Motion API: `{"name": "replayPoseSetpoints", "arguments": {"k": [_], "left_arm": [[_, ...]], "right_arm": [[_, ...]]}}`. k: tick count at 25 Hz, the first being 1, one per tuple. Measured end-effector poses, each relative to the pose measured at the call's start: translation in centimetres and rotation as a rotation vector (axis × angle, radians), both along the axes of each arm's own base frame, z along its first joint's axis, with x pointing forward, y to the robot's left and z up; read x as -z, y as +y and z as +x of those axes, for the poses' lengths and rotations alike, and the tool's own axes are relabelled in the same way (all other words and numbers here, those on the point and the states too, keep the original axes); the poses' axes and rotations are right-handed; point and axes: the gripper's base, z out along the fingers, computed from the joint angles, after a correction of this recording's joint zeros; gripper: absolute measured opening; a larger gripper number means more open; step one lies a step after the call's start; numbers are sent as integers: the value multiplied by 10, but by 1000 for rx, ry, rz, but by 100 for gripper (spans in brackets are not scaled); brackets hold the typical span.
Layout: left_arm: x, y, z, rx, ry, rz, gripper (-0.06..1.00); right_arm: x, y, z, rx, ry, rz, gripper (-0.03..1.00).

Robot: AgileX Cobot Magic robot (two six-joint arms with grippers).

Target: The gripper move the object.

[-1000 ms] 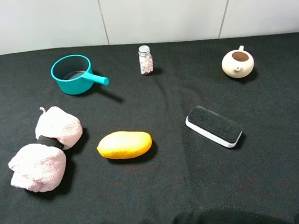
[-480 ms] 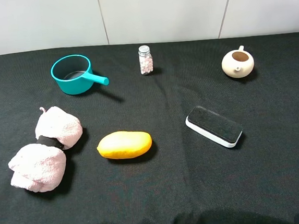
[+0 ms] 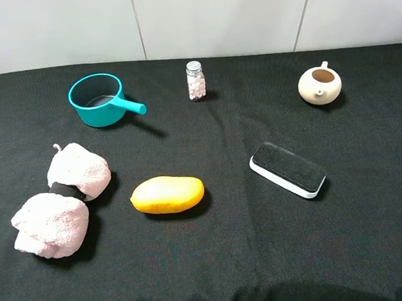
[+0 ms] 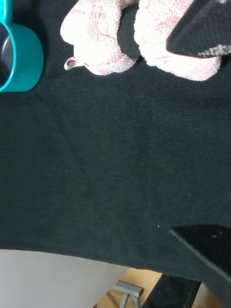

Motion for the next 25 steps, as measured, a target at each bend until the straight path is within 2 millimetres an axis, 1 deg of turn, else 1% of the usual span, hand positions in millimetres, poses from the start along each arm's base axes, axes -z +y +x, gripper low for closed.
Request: {"name": "replayPoseSetpoints", "arguments": {"k": [4, 8, 12, 17, 22, 25], "left_arm": [[0, 0, 0, 0, 0, 0, 77], [0, 0, 0, 0, 0, 0, 77], [0, 0, 0, 0, 0, 0, 77], [0, 0, 0, 0, 0, 0, 77], [0, 0, 0, 0, 0, 0, 77], [0, 0, 0, 0, 0, 0, 77]], "right_arm": [[5, 1, 30, -61, 79, -21, 69], [24, 1, 55, -107, 184, -32, 69], [43, 2, 78, -145, 252, -27, 69], [64, 3, 100, -187, 290, -23, 69], [82, 5, 115, -224, 332, -18, 69], [91, 16, 123, -272, 334, -37, 69]]}}
